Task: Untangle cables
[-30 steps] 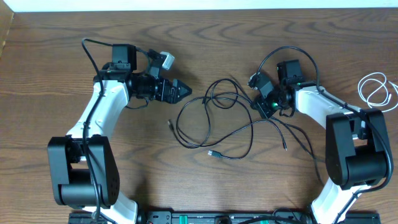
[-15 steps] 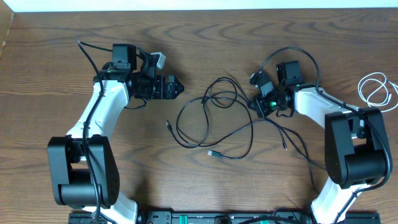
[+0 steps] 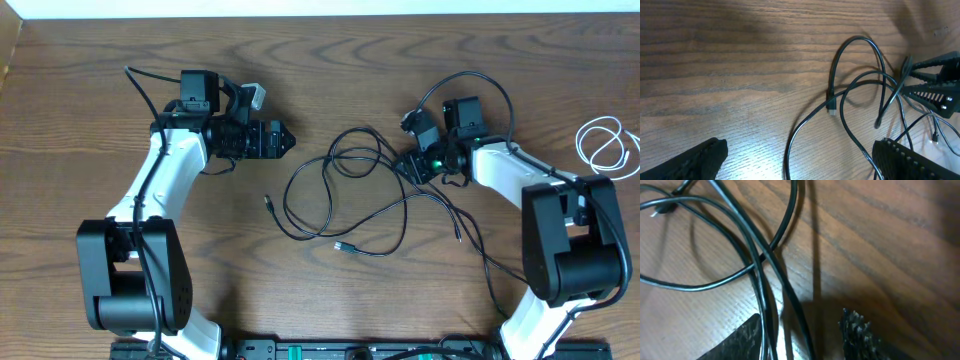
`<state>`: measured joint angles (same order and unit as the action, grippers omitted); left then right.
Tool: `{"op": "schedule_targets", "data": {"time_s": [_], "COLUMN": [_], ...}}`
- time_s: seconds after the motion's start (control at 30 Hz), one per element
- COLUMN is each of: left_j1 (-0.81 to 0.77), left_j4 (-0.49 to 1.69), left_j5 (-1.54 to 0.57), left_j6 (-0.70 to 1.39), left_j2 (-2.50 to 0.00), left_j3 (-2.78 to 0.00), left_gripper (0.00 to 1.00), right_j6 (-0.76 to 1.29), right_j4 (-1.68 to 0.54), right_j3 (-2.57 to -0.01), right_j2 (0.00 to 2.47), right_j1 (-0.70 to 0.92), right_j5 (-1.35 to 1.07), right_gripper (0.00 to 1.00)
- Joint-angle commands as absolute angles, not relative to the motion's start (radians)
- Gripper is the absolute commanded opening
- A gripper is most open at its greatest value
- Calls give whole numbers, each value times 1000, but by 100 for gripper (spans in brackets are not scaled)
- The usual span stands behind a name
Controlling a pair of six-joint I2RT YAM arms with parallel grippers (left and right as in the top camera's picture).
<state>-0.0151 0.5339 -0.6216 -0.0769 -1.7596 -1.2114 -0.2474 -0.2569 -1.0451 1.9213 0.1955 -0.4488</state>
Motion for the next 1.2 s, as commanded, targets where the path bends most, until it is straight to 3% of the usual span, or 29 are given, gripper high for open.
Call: {"op": "schedule_targets", "data": {"time_s": [0.0,0.27,0.57,0.63,0.73,1.0,1.17], "left_j1": [-12,-12,-12,-12,-12,-13,-13], "left_j4": [533,533,533,533,533,533,533], "left_j5": [-612,-612,-612,-612,-612,-612,-612], "left_j6": [-68,-69,-68,-68,-69,-68,-68], "left_j2": [-1739,-1739,-1739,-1739,-1739,-1739,-1739], "left_j3": [-1203,-1203,-1203,-1203,-1203,-1203,-1203], "left_gripper": [98,98,98,98,98,98,98], "right_j6": [-262,-270,-258,-258,-258,-239,-239], "right_j4": [-270,-273,-273,-273,-275,-279,-264], "right_j3": [-1015,-1015,-1015,-1015,-1015,-1013,-1013], "right_j2": [1945,1947,1950,1949,1950,1949,1949], "right_j1": [237,293,294,294,294,295,295], "right_j5": [-285,-216,-182,-183,-183,-186,-221], "right_gripper": [49,49,10,9,29,43,66]}}
